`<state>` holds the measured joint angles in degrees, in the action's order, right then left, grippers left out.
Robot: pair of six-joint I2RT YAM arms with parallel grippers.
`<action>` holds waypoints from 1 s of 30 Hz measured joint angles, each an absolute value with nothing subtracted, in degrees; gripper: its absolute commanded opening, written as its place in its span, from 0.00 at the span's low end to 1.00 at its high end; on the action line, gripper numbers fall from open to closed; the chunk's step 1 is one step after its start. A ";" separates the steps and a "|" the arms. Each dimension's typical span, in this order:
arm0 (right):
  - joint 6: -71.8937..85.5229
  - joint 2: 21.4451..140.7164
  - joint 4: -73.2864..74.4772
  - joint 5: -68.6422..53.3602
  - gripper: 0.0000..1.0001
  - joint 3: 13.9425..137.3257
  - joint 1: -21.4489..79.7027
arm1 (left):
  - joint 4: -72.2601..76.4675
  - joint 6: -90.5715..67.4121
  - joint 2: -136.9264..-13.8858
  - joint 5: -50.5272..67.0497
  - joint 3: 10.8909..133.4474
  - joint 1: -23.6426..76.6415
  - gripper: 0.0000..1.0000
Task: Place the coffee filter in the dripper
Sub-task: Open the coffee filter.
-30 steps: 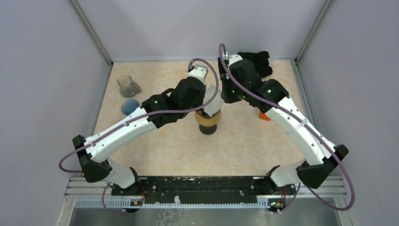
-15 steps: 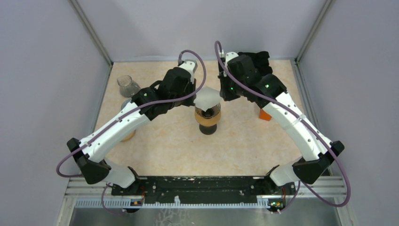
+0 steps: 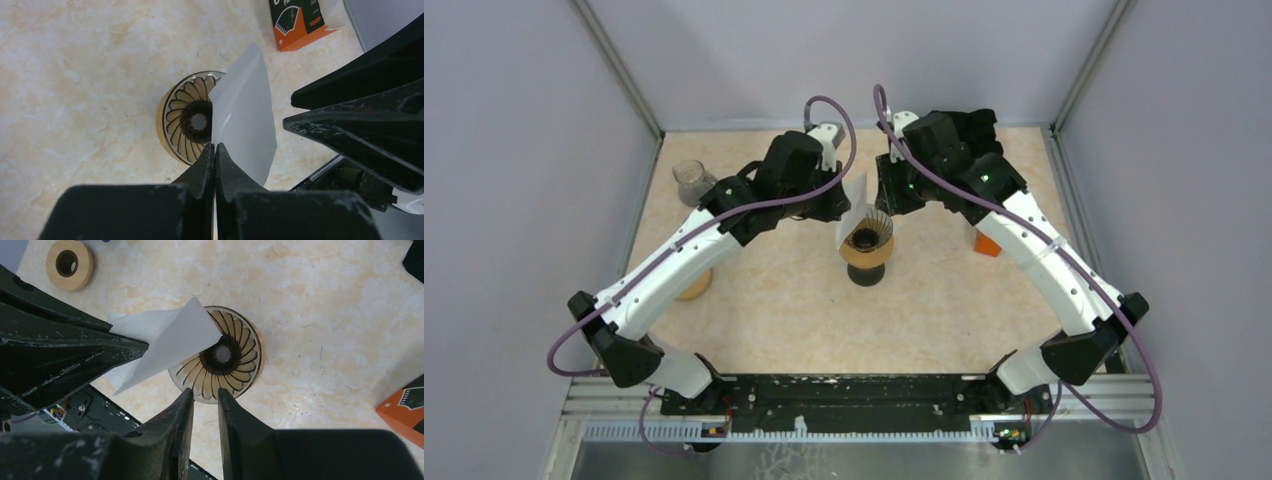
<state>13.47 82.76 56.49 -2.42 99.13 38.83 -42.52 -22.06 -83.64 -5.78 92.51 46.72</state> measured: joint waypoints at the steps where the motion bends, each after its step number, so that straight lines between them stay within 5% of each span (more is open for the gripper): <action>1: 13.50 82.76 56.29 -2.61 0.31 99.13 38.83 | -42.65 -22.26 -84.12 -5.50 93.32 46.70 0.00; 11: 17.63 80.23 52.56 -2.00 0.48 99.04 40.05 | -42.89 -24.95 -86.85 -4.91 96.64 46.50 0.00; 30: 24.10 81.56 45.80 2.61 0.41 97.76 42.00 | -42.44 -27.22 -87.77 -4.91 96.64 46.50 0.00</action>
